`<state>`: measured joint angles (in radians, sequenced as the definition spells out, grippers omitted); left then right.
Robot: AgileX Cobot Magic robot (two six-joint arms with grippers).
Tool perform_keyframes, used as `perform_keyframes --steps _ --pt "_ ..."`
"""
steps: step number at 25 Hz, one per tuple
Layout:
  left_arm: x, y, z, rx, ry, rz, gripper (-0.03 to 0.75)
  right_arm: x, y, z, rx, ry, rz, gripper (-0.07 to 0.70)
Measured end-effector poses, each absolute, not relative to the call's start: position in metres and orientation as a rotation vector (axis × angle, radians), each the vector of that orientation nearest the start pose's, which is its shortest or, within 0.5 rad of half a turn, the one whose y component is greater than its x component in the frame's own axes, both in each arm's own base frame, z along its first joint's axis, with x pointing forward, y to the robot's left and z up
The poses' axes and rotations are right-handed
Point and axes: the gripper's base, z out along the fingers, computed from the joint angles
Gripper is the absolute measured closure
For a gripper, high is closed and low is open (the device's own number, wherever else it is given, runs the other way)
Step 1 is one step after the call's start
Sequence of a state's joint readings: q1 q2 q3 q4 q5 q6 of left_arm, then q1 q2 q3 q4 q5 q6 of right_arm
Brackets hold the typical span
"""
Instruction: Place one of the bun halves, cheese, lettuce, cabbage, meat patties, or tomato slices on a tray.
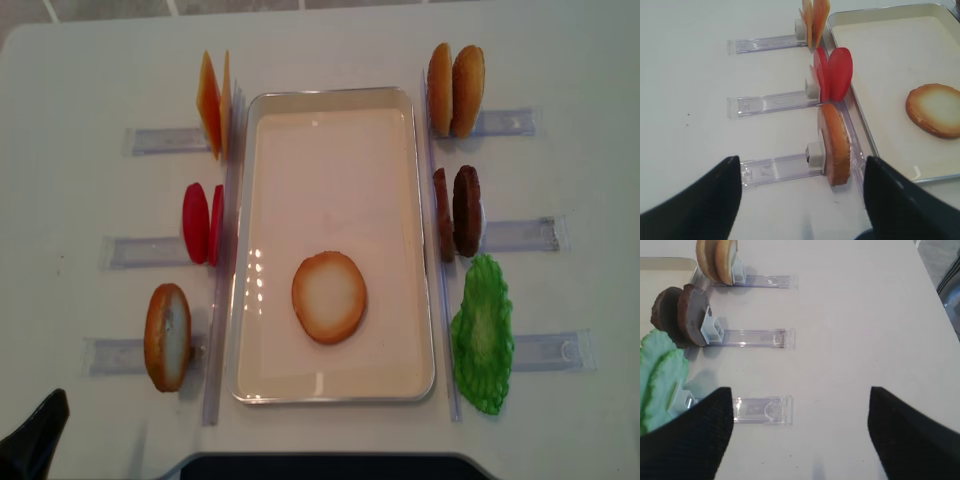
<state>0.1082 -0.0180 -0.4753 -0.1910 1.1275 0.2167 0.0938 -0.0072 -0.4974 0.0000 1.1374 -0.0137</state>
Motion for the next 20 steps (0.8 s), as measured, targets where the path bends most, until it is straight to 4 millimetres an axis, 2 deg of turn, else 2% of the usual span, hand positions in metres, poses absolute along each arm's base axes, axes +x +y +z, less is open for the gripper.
perform_keyframes --steps 20 --pt "-0.0068 -0.0164 0.2663 0.13 2.098 -0.036 0.136 -0.0091 -0.0009 0.2704 -0.114 2.114 0.048 0.076"
